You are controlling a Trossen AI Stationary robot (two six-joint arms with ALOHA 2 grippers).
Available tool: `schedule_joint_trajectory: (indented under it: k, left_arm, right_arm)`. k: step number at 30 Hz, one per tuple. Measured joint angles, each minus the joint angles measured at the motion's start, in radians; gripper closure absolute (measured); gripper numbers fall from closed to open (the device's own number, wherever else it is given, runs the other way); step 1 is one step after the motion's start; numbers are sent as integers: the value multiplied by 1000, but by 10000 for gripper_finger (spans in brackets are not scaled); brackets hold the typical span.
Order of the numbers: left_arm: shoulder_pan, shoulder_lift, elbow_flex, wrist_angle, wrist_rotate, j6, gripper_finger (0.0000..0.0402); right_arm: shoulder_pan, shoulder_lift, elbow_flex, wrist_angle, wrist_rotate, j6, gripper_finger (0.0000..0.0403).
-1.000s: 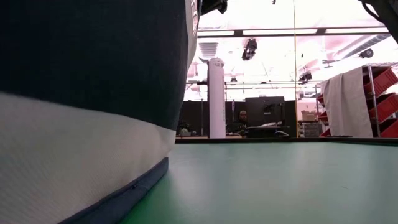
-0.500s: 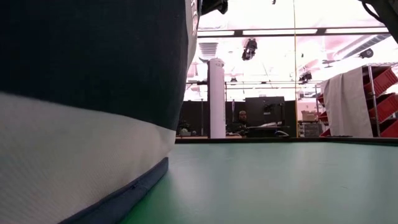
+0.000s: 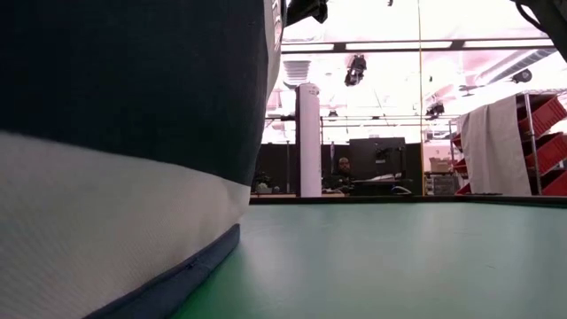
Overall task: Sort clothes
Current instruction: Put the blue striped long-sleeve polo into the white laundry organizer
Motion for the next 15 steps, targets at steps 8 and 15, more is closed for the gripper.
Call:
schedule_joint_trajectory:
  k: [8,15]
  left_arm:
    - [27,-3,-120,95,176,-11,401]
    - [27,-6,2,74,178,37,402]
  right_arm:
    - [-2,0,0,1,1,15,394]
    - [-9,0,0,11,5,59,394]
